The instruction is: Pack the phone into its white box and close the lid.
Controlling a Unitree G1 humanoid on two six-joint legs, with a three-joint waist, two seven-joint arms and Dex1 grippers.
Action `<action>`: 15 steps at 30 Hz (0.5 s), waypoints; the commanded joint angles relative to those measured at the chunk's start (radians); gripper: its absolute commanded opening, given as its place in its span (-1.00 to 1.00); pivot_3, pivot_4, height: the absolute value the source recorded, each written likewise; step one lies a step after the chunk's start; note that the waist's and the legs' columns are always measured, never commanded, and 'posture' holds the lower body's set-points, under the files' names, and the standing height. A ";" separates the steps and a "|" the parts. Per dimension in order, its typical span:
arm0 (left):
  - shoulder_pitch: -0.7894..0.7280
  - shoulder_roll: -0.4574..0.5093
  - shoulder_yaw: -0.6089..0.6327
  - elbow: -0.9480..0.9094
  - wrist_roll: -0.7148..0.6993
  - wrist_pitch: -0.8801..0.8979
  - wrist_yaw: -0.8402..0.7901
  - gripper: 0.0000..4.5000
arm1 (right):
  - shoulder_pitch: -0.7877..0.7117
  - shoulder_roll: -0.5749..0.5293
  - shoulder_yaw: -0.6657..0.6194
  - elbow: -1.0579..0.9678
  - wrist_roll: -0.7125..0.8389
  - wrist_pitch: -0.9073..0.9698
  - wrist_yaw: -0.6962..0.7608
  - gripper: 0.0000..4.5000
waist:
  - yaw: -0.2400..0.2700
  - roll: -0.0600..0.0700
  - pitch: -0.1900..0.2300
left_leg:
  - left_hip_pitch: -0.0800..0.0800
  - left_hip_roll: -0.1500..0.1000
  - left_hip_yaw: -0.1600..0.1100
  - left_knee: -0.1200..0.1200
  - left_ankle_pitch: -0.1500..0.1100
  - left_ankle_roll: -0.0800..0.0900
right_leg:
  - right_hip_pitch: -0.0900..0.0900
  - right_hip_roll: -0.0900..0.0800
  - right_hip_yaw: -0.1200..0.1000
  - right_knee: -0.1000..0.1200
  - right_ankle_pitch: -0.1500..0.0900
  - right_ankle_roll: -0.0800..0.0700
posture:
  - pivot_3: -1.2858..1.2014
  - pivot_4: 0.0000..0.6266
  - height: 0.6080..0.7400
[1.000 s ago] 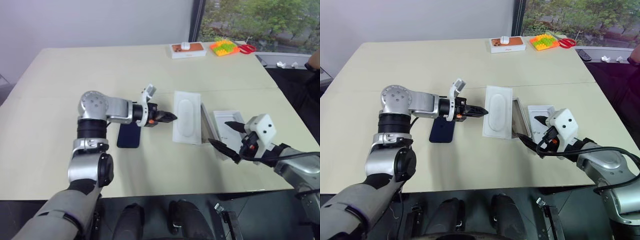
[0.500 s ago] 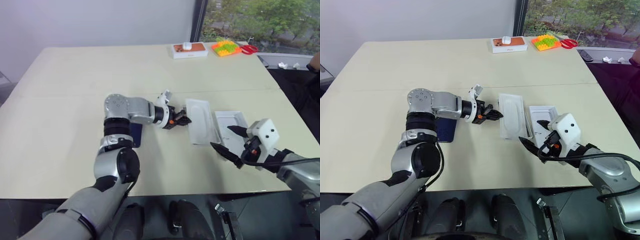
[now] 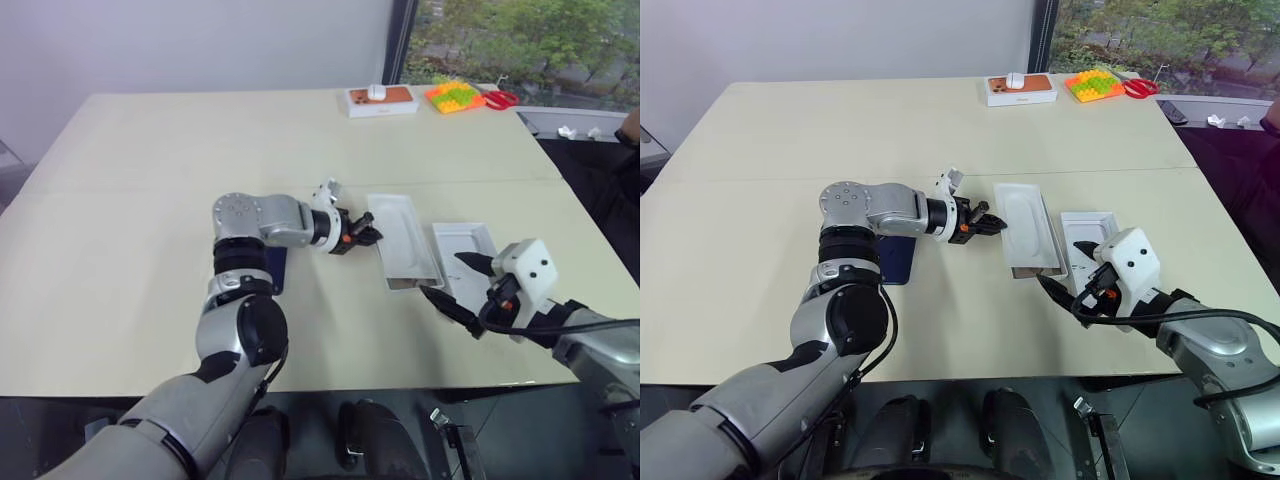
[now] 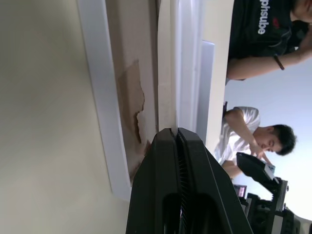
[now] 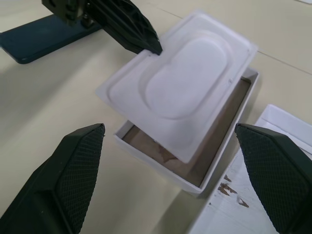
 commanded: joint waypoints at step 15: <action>-0.012 0.057 -0.046 -0.014 -0.010 0.066 -0.093 0.99 | 0.010 0.001 -0.031 -0.048 0.020 -0.010 -0.018 1.00 | -0.002 0.000 0.000 | 0.000 0.000 0.000 0.000 0.000 0.000 | 0.000 0.000 0.000 0.000 0.000 0.000 | 0.03 -0.52 1.00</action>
